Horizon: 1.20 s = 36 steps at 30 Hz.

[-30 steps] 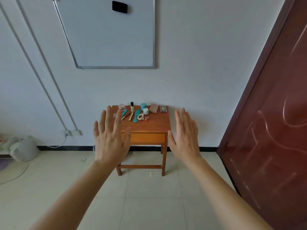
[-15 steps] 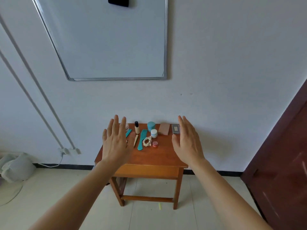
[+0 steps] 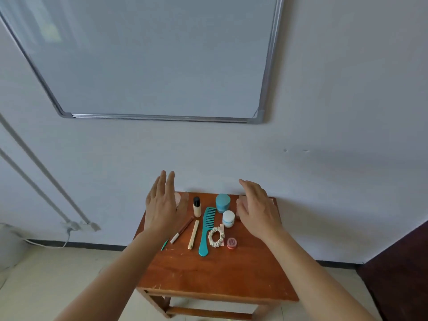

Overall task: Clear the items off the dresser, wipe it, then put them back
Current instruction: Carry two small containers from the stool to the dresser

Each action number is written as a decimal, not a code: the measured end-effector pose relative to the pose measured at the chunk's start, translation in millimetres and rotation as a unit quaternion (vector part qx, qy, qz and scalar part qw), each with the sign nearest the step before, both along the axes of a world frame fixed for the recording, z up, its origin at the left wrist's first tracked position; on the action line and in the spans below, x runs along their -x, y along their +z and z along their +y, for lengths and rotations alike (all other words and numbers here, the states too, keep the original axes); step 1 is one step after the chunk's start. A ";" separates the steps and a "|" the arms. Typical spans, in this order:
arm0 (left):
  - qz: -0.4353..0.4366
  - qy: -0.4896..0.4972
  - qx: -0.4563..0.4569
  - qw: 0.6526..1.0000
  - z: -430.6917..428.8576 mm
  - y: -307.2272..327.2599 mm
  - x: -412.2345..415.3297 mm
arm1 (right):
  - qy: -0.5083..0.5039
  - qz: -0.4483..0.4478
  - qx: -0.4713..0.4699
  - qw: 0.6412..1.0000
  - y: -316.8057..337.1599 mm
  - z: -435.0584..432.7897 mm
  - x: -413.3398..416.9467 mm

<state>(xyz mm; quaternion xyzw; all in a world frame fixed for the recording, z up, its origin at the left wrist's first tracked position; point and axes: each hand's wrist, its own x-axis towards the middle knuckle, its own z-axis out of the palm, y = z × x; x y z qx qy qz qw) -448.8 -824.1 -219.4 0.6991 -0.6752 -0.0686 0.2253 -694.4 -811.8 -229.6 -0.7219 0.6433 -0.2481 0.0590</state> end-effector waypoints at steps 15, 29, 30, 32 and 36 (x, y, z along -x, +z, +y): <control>0.077 -0.121 -0.208 0.968 -177.1 -141.5 -2.8 | -0.043 -0.008 -0.165 0.985 -126.4 -166.0 -27.6; 0.183 -0.065 -0.232 0.953 -158.9 -219.9 14.3 | 0.001 -0.021 -0.141 0.990 -211.6 -173.3 -33.2; 0.187 -0.059 -0.227 0.954 -159.5 -213.3 16.6 | 0.004 -0.030 -0.135 0.990 -206.4 -172.4 -31.2; 0.202 -0.057 -0.212 0.954 -161.0 -192.5 20.2 | 0.004 -0.044 -0.112 0.993 -189.2 -169.5 -26.0; 0.202 -0.085 -0.140 0.966 -166.5 -131.5 28.6 | -0.015 -0.035 -0.035 0.999 -131.8 -163.9 -9.2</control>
